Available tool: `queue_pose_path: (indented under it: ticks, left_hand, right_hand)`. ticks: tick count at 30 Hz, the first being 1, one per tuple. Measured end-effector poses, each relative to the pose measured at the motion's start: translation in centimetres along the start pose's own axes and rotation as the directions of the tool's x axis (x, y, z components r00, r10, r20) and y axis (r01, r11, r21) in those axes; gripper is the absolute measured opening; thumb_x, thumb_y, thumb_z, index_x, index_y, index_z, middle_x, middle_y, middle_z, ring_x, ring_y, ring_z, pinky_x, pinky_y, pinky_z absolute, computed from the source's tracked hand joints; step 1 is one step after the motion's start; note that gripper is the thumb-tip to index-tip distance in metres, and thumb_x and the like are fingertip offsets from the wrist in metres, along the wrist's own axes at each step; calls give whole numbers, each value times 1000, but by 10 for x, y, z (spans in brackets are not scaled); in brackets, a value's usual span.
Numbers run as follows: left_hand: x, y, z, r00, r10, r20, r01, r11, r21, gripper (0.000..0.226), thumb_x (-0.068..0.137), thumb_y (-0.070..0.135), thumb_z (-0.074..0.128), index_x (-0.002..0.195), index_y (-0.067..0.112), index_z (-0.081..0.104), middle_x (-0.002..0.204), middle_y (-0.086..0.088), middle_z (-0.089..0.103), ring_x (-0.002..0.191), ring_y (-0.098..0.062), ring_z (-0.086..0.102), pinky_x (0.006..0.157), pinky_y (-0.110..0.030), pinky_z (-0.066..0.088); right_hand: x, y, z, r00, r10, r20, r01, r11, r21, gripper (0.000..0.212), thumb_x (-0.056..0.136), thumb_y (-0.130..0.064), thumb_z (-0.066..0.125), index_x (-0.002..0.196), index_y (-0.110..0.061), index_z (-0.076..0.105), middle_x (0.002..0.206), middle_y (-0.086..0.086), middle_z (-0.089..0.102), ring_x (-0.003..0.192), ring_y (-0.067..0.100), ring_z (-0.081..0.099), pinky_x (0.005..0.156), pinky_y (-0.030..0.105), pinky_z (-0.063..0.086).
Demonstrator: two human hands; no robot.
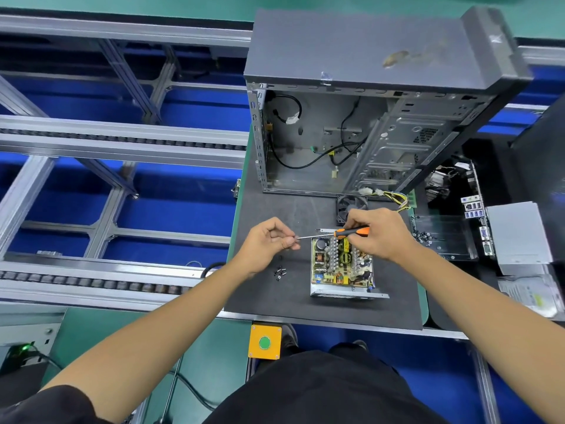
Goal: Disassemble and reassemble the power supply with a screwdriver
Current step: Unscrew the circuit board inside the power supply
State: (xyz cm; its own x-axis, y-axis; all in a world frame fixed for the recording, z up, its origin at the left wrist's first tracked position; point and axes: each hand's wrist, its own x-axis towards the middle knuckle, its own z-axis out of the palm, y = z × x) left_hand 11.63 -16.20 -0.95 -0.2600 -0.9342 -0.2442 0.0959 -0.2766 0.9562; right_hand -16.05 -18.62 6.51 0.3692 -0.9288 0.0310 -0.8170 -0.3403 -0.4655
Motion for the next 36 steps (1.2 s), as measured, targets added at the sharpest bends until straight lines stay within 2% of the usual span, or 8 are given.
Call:
queue_pose_path:
  ticks: [8,12,17,21,25,29,33,36]
  left_hand:
    - [5,5,2,1000,-1,-11,1,1000,21,12,88,-5,70,91,3,62,86,-12,75,81,-24,76,80,-25,57]
    - [7,6,2,1000,-4,-12,4,1000,18,10,88,-4,71,92,1,62,86,-13,76,80,-23,76,80,-25,57]
    - [7,6,2,1000,-9,-17,10,998,55,10,89,-2,71,93,1,63,88,-17,75,80,-23,75,82,-26,57]
    - [10,8,5,999,-2,-42,6,996,86,11,89,2,74,92,4,64,92,-21,74,85,-28,76,85,-29,58]
    - [13,10,5,999,2,-54,4,993,114,11,89,9,76,92,11,66,92,-14,75,90,-30,76,88,-31,58]
    - [15,10,8,999,2,-42,3,994,111,11,90,11,75,94,14,66,91,-8,76,91,-28,76,88,-31,56]
    - [14,13,8,999,-31,37,27,995,93,27,92,21,74,116,20,62,108,-6,76,104,-26,73,93,-30,56]
    - [11,12,8,996,-64,69,58,995,80,41,99,35,60,135,17,50,120,-4,73,109,-23,71,89,-31,58]
  right_hand:
    - [6,0,0,999,36,18,-36,999,-12,20,65,-43,55,77,-30,65,64,-14,63,65,21,59,58,29,40]
    - [9,0,0,998,60,35,-59,998,-8,23,66,-46,52,77,-30,64,64,-13,63,65,21,57,60,31,44]
    - [10,-4,2,999,-51,6,51,998,-39,29,67,-49,46,76,-28,64,60,-14,58,60,24,58,55,31,46]
    - [12,-2,3,998,59,37,-62,995,79,27,64,-51,50,80,-32,61,63,-16,59,63,18,56,58,31,45]
    - [15,2,0,988,113,105,-138,954,267,11,67,-33,64,78,-31,65,74,-18,66,76,11,65,71,42,56]
    - [16,6,-1,992,79,100,-106,947,305,14,69,-20,68,81,-27,67,83,-13,64,82,9,63,79,44,56]
    - [13,6,-2,992,98,82,-118,950,291,17,65,-38,59,80,-33,65,84,-13,65,84,8,64,78,44,56]
    - [8,13,-5,988,136,76,-152,945,288,15,64,-39,59,78,-38,64,84,-13,66,84,8,65,76,44,56]
